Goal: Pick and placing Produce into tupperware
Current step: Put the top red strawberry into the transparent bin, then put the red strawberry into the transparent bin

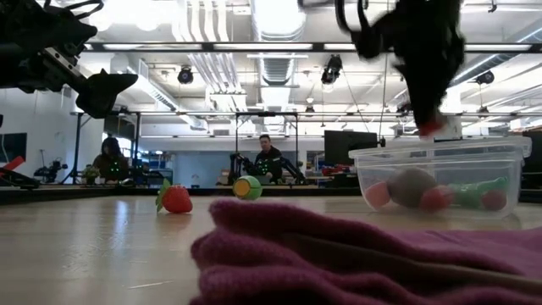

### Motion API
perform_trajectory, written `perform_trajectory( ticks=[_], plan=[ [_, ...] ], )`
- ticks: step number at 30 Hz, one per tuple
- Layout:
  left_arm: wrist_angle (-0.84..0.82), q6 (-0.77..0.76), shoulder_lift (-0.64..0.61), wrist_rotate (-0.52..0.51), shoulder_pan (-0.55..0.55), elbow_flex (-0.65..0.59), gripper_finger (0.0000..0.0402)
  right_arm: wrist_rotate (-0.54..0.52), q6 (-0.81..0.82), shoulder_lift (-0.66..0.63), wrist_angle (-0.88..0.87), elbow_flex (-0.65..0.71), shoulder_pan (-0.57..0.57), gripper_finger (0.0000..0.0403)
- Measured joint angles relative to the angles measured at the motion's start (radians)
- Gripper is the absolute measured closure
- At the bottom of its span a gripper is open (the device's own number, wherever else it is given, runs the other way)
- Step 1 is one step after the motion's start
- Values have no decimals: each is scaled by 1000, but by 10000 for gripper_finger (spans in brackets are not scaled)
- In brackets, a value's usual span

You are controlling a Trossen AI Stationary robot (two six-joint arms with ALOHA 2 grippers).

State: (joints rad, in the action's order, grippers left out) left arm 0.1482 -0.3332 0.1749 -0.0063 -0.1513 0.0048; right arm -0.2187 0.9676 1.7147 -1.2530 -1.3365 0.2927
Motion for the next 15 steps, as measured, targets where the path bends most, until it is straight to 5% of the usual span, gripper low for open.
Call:
perform_trajectory(
  ticks=[7,15],
  plan=[
    [0,0,0,0,0,0,35,37,85,6,136,119,32,220],
    [0,0,-1,0,0,0,35,16,61,4,188,99,28,155]
  ],
)
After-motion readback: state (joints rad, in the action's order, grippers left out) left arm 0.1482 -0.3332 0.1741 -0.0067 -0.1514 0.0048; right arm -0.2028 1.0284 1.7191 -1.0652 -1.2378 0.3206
